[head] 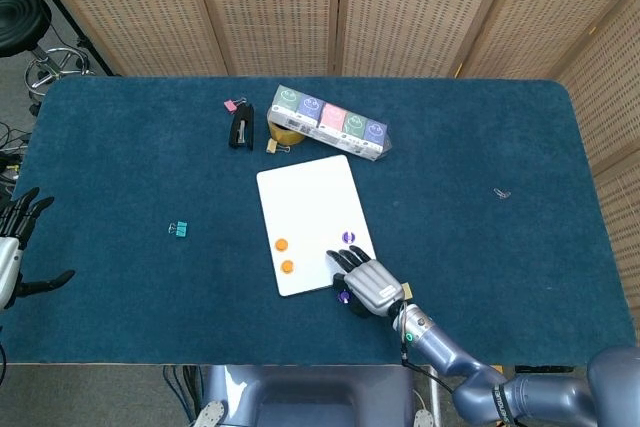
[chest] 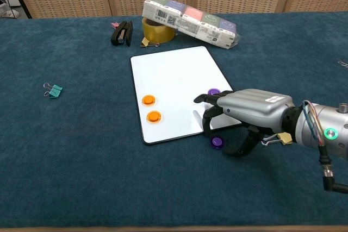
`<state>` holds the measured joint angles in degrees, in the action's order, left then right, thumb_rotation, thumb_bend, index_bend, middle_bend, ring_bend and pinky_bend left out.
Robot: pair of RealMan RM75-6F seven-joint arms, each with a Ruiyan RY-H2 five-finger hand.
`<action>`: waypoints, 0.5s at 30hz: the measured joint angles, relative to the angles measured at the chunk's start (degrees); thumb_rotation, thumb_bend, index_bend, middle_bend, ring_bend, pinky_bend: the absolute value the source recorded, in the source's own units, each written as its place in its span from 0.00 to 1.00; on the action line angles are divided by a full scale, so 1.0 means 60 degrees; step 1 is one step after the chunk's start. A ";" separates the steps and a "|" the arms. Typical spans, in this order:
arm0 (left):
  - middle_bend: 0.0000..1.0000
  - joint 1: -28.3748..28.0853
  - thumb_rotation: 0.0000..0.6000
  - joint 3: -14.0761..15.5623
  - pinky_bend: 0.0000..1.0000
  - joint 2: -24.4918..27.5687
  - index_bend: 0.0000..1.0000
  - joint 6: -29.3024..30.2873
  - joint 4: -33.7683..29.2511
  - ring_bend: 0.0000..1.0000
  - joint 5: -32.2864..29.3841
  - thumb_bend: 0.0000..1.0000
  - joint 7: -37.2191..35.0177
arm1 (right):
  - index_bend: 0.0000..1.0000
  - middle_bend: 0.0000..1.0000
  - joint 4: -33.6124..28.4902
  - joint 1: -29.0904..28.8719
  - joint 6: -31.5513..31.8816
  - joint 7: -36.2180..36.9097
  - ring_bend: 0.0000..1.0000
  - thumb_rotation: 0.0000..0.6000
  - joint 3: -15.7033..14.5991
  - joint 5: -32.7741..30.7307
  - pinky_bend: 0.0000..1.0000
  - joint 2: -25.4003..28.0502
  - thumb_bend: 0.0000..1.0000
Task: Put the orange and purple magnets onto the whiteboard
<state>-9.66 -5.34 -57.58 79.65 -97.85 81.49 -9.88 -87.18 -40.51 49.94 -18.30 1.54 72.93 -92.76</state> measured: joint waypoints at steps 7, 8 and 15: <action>0.00 0.0006 1.00 0.0000 0.00 0.0018 0.12 0.0008 -0.0007 0.00 0.0011 0.06 -0.0044 | 0.40 0.00 0.0039 0.0020 -0.0001 0.0099 0.00 1.00 0.0022 0.0034 0.00 -0.0034 0.36; 0.00 0.0004 1.00 0.0002 0.00 0.0020 0.12 0.0002 -0.0008 0.00 0.0011 0.06 -0.0045 | 0.42 0.00 0.0044 0.0025 0.0000 0.0119 0.00 1.00 0.0022 0.0046 0.00 -0.0041 0.36; 0.00 -0.0001 1.00 0.0008 0.00 0.0024 0.12 -0.0024 -0.0016 0.00 -0.0007 0.07 -0.0018 | 0.48 0.00 0.0047 0.0056 0.0020 0.0174 0.00 1.00 0.0049 0.0058 0.00 -0.0067 0.36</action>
<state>-9.67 -5.30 -57.44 79.51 -97.94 81.46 -9.98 -86.89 -40.18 50.06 -17.25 1.83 73.29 -93.16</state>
